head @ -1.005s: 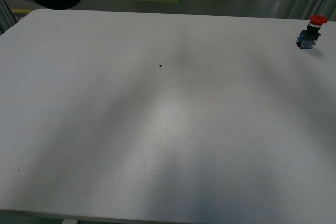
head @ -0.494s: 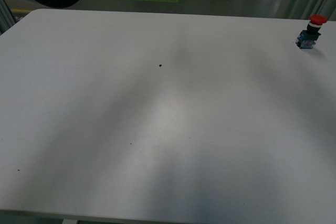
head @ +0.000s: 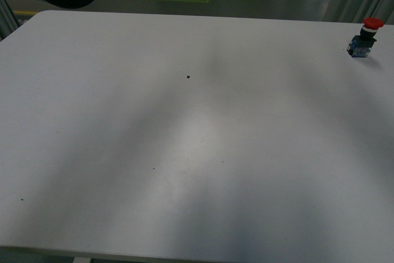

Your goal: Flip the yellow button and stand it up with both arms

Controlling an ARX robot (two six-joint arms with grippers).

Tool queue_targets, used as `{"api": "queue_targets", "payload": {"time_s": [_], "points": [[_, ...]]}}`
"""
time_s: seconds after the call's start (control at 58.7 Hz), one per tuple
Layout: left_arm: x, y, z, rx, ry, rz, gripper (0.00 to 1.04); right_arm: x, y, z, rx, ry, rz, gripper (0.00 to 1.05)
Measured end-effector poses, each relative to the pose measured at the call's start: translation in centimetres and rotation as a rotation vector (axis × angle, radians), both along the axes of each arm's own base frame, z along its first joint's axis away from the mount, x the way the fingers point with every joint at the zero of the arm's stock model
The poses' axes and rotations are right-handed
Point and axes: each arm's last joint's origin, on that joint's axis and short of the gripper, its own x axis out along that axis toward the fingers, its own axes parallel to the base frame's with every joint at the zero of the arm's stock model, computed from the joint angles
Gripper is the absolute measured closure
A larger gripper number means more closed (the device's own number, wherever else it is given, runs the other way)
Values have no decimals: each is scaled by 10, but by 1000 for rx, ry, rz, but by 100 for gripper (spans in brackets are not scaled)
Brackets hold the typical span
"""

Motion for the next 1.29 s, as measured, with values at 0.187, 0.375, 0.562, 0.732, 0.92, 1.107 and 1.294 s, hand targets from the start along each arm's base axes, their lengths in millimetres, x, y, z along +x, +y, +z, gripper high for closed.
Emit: {"api": "queue_targets", "payload": {"time_s": [0.187, 0.375, 0.562, 0.732, 0.92, 1.107, 1.294], "points": [[0, 0, 0, 0, 0, 0, 7, 0, -3, -4, -1, 10, -8, 66], [-23, 23, -10, 425, 53, 880, 32, -1, -4, -6, -7, 11, -13, 66], [-77, 96, -22, 1021, -257, 1277, 64, 0, -11, -8, -16, 13, -43, 66], [-129, 137, -49, 1194, -356, 1240, 101, -2, -15, -14, -39, 23, -44, 66], [-160, 160, -59, 1213, -366, 1251, 101, -5, -27, -18, -46, 30, -79, 66], [-186, 174, -66, 1218, -371, 1249, 101, -8, -31, -19, -48, 27, -75, 66], [-207, 183, -72, 1223, -368, 1250, 101, -11, -37, -22, -64, 24, -94, 66]]}}
